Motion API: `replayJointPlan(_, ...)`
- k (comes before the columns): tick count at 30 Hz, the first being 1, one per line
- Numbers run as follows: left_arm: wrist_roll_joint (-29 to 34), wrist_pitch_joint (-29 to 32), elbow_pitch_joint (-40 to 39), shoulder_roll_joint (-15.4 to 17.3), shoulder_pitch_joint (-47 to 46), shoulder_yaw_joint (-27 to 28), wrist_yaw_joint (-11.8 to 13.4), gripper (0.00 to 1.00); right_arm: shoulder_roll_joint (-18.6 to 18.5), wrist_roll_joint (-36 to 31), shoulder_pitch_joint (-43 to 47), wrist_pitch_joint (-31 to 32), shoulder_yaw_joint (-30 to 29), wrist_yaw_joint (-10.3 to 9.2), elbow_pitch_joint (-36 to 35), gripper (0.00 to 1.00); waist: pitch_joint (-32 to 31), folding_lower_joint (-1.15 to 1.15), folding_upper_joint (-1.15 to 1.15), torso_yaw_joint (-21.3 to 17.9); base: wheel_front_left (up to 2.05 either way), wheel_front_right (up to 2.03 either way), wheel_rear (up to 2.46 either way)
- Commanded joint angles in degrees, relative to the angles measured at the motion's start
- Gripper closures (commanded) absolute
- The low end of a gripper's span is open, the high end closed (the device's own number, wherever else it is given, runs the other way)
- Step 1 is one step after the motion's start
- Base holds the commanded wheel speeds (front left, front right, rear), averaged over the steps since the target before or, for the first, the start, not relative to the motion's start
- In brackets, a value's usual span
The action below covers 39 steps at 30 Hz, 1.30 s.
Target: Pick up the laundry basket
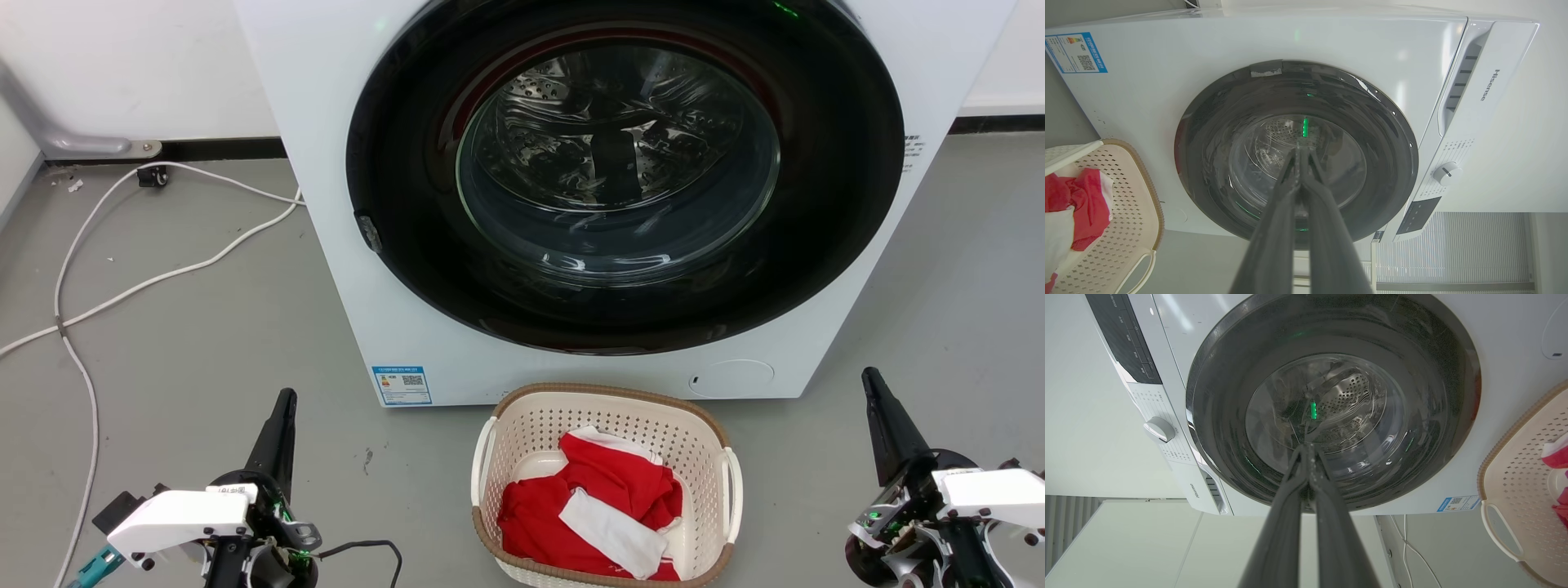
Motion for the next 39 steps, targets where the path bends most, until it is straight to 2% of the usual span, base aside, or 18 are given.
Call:
replayJointPlan(1,0.12,0.19,0.07,-0.05,-0.61,0.19,-0.18,1.00,0.00,0.12,-0.61,0.11,-0.01,-0.02,0.04,1.00,0.00,0.00,0.00,0.00,0.00,0.00,0.00)
replayJointPlan(20,0.16,0.22,0.07,-0.07,-0.61,0.22,-0.18,1.00,-0.01,0.14,-0.61,0.09,0.01,-0.02,0.04,1.00,0.00,0.00,0.00,0.00,0.00,0.00,0.00)
replayJointPlan(21,0.16,0.22,0.07,-0.07,-0.61,0.21,-0.18,0.00,-0.01,0.14,-0.61,0.09,0.01,-0.02,0.04,0.00,0.00,0.00,0.00,0.00,0.00,0.00,0.00)
replayJointPlan(31,1.67,-1.69,0.24,-0.26,1.54,-0.26,0.02,0.00,0.14,-1.93,1.65,-1.63,0.62,-0.01,0.89,0.00,0.05,0.00,0.00,0.00,0.00,0.00,0.00)
replayJointPlan(39,9.88,-3.92,-2.20,-0.23,1.47,0.03,0.57,0.00,0.12,-12.02,2.09,-3.88,1.00,-0.01,-2.12,0.00,0.21,0.00,0.00,-0.04,0.00,0.00,0.00)
